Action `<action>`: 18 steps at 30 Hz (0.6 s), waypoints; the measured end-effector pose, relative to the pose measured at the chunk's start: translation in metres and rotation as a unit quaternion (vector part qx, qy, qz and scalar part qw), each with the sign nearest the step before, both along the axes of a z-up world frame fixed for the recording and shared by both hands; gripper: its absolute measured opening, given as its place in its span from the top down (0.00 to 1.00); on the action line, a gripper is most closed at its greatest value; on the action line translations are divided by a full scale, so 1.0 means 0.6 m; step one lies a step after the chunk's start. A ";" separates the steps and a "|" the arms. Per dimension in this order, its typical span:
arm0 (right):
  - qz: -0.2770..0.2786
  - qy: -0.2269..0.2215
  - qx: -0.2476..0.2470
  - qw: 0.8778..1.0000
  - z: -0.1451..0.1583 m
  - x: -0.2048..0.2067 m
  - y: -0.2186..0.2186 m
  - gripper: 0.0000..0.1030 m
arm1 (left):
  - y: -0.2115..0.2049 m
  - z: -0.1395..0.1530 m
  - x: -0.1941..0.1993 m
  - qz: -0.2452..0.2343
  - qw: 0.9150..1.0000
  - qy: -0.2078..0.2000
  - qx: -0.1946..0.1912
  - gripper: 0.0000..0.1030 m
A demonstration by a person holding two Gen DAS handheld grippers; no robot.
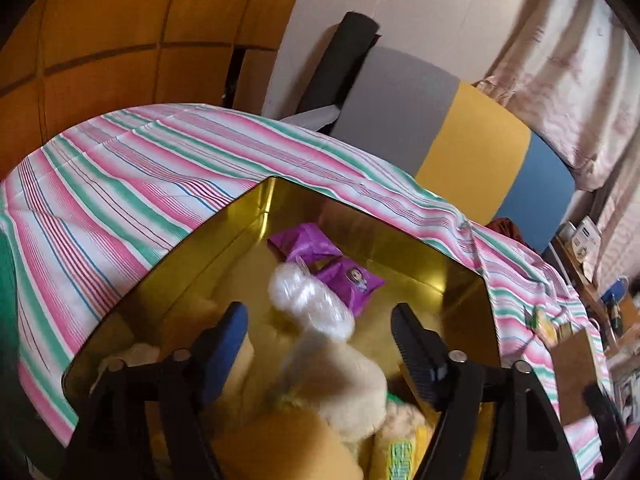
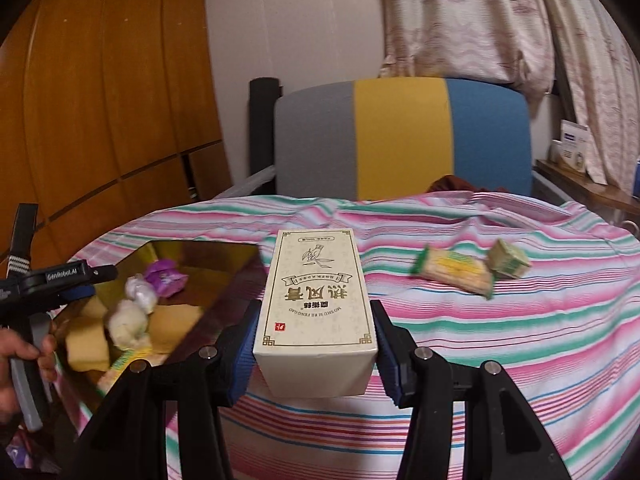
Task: Organize objects
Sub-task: 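Carry the white ball over the gold tray and open the left gripper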
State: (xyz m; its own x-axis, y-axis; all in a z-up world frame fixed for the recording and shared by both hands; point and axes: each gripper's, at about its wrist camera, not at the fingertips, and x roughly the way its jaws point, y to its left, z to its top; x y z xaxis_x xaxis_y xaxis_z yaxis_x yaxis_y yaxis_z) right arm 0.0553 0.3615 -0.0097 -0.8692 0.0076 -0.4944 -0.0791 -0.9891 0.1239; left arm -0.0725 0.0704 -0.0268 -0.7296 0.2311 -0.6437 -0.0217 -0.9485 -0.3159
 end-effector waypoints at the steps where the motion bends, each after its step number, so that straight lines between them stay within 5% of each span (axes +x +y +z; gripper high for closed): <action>1: 0.005 -0.001 -0.002 1.000 0.000 -0.003 -0.005 0.50 | 0.002 0.000 0.010 -0.007 1.000 0.005 -0.002 0.24; 8: 0.043 -0.014 -0.016 0.999 0.005 -0.027 -0.046 0.50 | 0.034 -0.003 0.065 -0.054 0.998 0.029 -0.028 0.15; 18: 0.105 -0.029 -0.006 0.994 0.023 -0.104 -0.117 0.50 | 0.045 -0.006 0.094 -0.072 0.997 0.017 -0.012 0.05</action>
